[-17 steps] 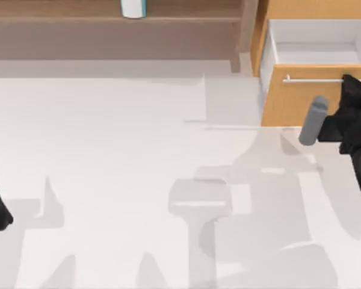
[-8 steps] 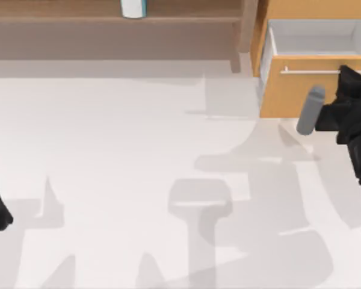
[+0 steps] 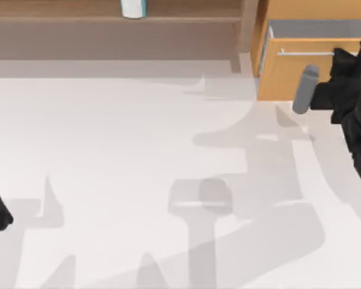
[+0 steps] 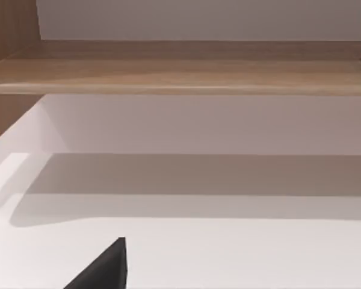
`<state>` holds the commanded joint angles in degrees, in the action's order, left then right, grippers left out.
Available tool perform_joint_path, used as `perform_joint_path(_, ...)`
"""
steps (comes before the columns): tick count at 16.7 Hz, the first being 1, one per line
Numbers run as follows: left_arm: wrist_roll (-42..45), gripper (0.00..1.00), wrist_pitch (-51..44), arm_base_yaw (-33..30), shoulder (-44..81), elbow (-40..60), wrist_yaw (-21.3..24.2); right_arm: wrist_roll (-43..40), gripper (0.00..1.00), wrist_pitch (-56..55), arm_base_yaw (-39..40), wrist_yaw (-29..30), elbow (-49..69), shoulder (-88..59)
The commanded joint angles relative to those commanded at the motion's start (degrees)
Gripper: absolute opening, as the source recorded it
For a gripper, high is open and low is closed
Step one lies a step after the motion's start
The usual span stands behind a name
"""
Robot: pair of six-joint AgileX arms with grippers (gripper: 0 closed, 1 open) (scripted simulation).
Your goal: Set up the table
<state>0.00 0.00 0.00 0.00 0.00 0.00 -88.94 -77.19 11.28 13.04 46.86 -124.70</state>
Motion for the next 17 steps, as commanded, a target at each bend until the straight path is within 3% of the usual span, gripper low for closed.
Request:
perform_joint_path(5,0.0,1.0,0.0,0.0,0.0,0.0,0.0,0.12,0.0,0.3,0.04,0.01,0.56,-0.07)
perform_joint_path(17,0.0,1.0,0.0,0.0,0.0,0.0,0.0,0.04,0.0,9.26,-1.87,-1.76,16.36,-7.15)
